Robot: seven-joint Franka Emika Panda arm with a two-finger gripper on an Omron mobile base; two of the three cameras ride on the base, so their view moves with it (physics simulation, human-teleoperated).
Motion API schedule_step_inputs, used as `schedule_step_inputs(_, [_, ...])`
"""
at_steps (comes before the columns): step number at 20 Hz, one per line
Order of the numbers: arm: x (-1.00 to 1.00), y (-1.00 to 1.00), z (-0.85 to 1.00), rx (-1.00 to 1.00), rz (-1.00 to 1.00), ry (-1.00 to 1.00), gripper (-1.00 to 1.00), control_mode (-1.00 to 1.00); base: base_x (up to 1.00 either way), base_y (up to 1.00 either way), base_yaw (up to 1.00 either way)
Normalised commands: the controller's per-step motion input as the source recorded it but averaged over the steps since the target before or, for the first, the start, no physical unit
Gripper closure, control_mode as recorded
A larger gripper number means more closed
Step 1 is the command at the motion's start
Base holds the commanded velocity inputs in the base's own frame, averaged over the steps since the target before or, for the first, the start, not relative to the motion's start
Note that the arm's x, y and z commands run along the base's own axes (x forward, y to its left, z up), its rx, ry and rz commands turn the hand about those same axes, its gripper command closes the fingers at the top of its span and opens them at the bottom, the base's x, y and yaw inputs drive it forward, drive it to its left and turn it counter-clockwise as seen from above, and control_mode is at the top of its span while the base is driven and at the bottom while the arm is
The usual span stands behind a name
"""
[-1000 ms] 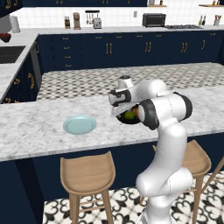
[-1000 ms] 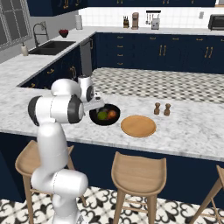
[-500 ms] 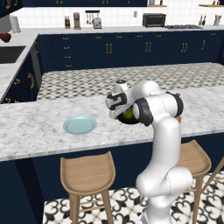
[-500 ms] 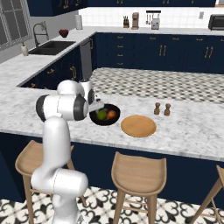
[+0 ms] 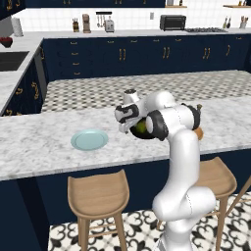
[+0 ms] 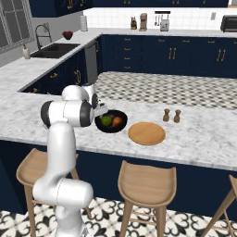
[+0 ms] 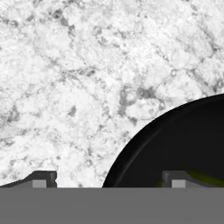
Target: Pick the chicken drumstick and lime from their plates and place them in the bowl. Then put the bowl in the fridge.
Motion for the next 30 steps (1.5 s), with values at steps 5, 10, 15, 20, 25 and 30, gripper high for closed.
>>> schedule_step_inputs(5, [-0.22, 0.00, -0.13, 0.00, 0.05, 0.00, -1.00, -1.00, 0.00, 0.00, 0.00])
schedule_step_inputs(10, [-0.25, 0.00, 0.00, 0.00, 0.05, 0.00, -1.00, -1.00, 0.00, 0.00, 0.00])
schedule_step_inputs(15, [-0.06, -0.15, -0.19, 0.00, 0.02, 0.00, -1.00, -1.00, 0.00, 0.00, 0.00])
schedule_step_inputs(20, [0.03, -0.33, -0.38, 0.00, 0.00, 0.00, -1.00, -1.00, 0.00, 0.00, 0.00])
schedule_step_inputs(25, [0.01, -0.26, -0.35, 0.00, 0.00, 0.00, 1.00, -1.00, 0.00, 0.00, 0.00])
schedule_step_inputs(30, [0.02, -0.44, -0.55, 0.00, 0.00, 0.00, 1.00, -1.00, 0.00, 0.00, 0.00])
